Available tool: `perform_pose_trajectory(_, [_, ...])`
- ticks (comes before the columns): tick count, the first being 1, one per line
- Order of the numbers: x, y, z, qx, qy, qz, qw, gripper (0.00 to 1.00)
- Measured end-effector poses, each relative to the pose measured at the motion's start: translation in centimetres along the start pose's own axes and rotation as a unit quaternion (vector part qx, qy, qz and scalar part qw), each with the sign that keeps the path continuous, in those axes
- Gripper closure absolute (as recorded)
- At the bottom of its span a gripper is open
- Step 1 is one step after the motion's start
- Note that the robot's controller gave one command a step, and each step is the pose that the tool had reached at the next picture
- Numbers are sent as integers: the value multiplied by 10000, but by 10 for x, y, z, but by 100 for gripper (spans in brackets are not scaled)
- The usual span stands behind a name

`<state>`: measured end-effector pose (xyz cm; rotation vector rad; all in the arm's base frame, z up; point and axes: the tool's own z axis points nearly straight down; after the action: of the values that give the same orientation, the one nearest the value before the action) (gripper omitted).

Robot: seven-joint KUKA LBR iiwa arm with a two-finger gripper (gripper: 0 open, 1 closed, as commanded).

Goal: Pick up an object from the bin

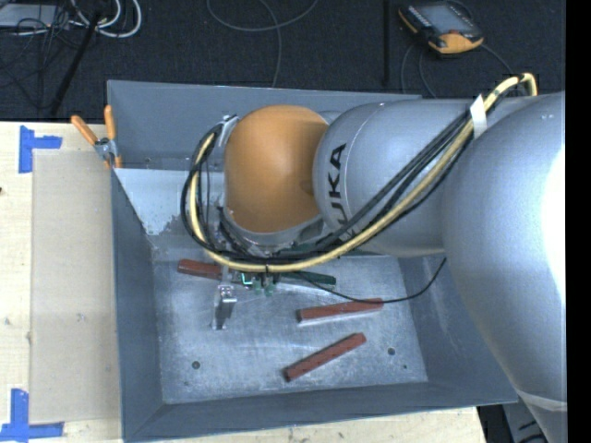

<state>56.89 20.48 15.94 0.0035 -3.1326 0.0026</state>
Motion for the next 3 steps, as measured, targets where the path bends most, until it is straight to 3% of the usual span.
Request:
perform_pose_trajectory(1, [-2,-1,-4,-7,-36,16,10000,0])
perform_pose_trajectory(2, [-27,-19,21,-25,-66,293,9995,0])
perform_pose_trajectory(3, [-45,-17,84,-29,-95,175,9998,100])
